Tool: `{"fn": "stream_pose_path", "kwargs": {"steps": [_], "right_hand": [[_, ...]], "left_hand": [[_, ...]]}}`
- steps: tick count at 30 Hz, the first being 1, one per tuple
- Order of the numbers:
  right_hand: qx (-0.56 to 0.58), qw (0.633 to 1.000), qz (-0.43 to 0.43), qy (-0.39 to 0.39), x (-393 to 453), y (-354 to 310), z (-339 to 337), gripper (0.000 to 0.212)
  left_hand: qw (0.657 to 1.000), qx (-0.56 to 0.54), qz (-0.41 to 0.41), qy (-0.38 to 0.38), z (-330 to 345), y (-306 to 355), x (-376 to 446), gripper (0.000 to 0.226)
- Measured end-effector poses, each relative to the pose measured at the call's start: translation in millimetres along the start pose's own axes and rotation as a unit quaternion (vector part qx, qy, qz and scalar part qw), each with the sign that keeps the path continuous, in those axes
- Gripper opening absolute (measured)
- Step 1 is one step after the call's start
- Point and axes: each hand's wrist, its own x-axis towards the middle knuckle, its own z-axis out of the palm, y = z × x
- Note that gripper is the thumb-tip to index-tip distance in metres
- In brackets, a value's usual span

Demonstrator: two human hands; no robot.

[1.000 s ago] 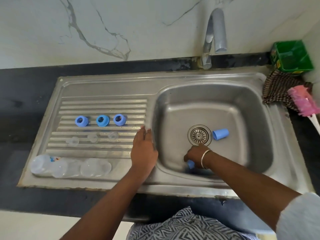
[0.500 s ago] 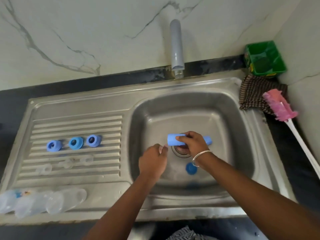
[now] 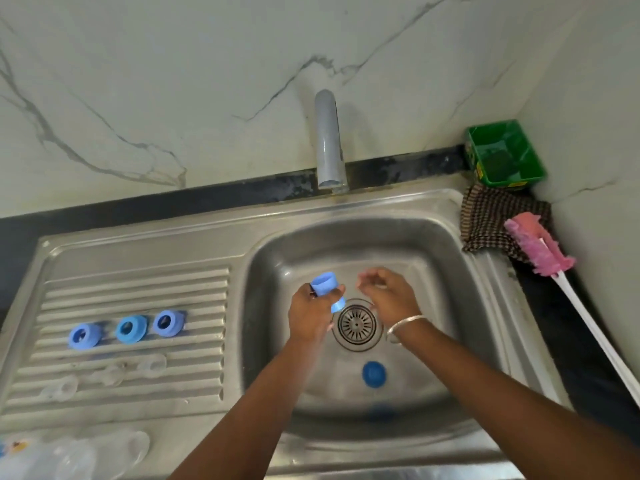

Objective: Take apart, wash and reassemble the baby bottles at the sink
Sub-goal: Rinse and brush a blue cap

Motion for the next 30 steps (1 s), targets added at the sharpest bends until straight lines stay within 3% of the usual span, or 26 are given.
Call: {"fn": "stream_pose_path", "kwargs": {"steps": [2,6,10,23,27,30], "right_hand": [[-0.018,0.996,-0.084,0.036,16.9,-27.1,-4.5,0.015],[-0.087,0.967,-0.238,0.039,51.8,-95.6,-8.4,0.025],[-0.176,0.938,-0.299,-0.012,70.9,-136.2,-4.2,0.029],[-0.424,0.851,-0.309,-0.041,72.8,-167.2,-6.0,0.018],[-0.463,0.844,-0.267,-0.03,70.8,-172.3,0.1,0.022],[-0.444,0.867,-0.218,-0.054,70.3,-177.4,2.2,0.034]], "left_hand": [[0.997,0.051,0.057,0.019,-2.4,8.5,7.8,0.04],[0.986,0.099,0.133,0.015,1.6,32.3,10.3,0.045],[0.976,0.1,0.196,0.007,9.7,48.9,8.4,0.036],[0.958,0.062,0.279,-0.001,20.5,62.3,16.2,0.038],[0.958,0.067,0.28,0.003,21.3,69.2,15.2,0.037],[0.957,0.081,0.279,0.015,20.8,73.6,13.5,0.034]]}}
